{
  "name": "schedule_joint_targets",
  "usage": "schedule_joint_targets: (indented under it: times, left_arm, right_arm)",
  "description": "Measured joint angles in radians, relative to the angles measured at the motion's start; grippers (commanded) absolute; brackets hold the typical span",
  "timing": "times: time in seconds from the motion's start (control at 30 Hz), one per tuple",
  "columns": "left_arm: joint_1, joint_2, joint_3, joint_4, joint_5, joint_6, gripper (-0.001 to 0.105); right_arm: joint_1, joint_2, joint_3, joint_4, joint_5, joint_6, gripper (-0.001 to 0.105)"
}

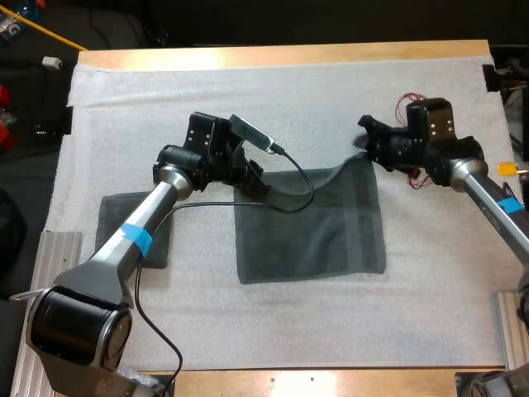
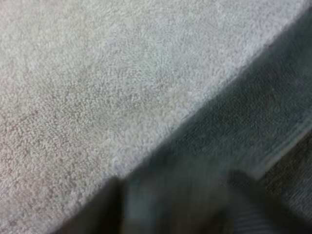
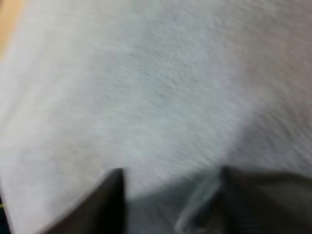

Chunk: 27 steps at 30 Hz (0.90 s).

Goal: Pick towel from pile, fold and stack

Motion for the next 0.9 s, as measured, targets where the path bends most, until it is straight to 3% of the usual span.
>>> schedule_joint_targets:
  times: [0.13,0.3,0.6,0.8,0.9]
  left_arm:
    - [0.0,-0.006,-0.027,0.021,-0.01,-0.004,0.062]
    - [0.0,-0.074,-0.032,0.061,-0.021,-0.004,0.059]
    - [0.0,-0.248,-0.032,0.227,-0.021,-0.004,0.059]
    - [0.0,-0.346,-0.032,0.364,-0.021,-0.015,0.059]
    - [0.0,-0.388,-0.032,0.42,-0.021,-0.047,0.059]
  right_arm:
    - [0.0,-0.016,0.0,-0.055,-0.027,-0.064,0.064]
    - [0.0,-0.082,0.0,-0.007,-0.027,-0.211,0.063]
    - [0.01,-0.236,0.0,0.248,-0.002,-0.446,0.063]
    - [0.099,-0.309,0.0,0.41,0.086,-0.632,0.062]
    - [0.168,-0.318,0.0,0.447,0.106,-0.669,0.052]
